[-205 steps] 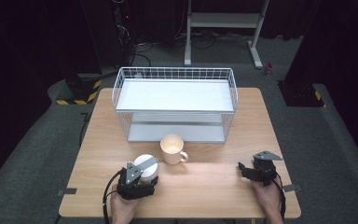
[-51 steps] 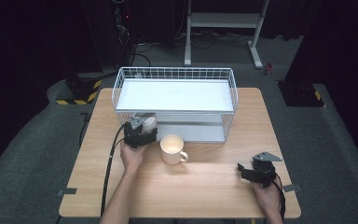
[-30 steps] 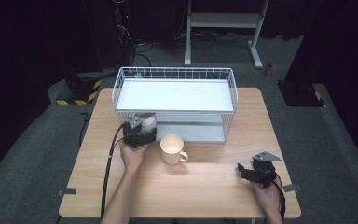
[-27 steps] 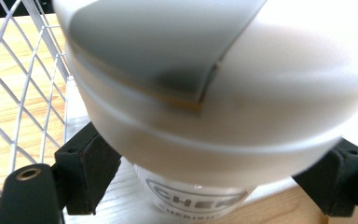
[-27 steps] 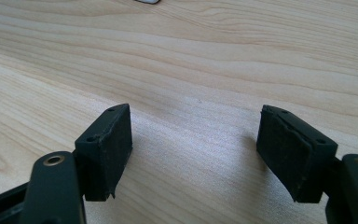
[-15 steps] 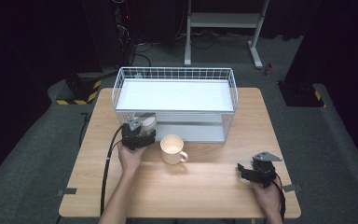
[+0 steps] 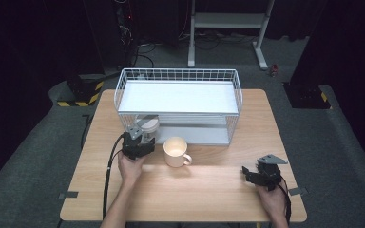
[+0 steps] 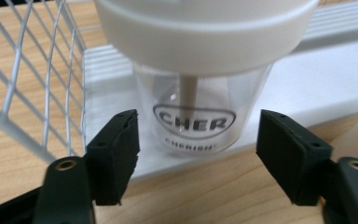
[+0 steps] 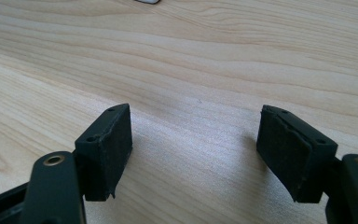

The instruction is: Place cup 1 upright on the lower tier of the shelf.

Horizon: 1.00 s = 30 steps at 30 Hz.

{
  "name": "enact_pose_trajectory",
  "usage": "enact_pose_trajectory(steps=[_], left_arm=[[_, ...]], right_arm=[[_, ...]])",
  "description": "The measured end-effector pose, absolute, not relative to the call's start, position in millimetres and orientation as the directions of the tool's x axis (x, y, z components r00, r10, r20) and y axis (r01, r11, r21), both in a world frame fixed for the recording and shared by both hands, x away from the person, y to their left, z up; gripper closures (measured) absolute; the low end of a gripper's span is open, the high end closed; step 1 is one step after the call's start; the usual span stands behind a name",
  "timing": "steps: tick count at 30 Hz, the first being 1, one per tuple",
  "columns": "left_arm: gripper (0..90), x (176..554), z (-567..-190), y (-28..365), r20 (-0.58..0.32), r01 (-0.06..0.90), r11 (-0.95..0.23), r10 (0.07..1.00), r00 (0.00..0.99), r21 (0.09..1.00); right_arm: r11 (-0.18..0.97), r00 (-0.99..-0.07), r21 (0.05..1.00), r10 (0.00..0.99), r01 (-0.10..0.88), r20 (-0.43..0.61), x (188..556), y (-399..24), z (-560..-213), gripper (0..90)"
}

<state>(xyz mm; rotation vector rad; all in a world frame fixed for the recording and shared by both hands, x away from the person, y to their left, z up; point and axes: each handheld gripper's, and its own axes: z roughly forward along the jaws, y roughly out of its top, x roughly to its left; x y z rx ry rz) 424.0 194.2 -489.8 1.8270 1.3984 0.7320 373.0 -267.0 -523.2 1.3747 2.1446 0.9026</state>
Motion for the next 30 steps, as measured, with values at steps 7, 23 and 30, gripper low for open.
enact_pose_trajectory(steps=[7,23,30], left_arm=[[39.5,425,-493,189,0.042,0.562,-0.177,0.969,0.244,0.808],[43.2,435,-496,188,0.04,0.573,-0.172,0.971,0.235,0.801],[44.2,445,-493,188,0.024,0.574,-0.152,0.974,0.225,0.805]], right_arm=[[0.295,-0.412,0.721,0.911,0.627,-0.014,373,-267,-523,27.1],[0.294,-0.412,0.721,0.911,0.627,-0.013,373,-267,-523,27.1],[0.295,-0.412,0.721,0.911,0.627,-0.014,373,-267,-523,27.1]])
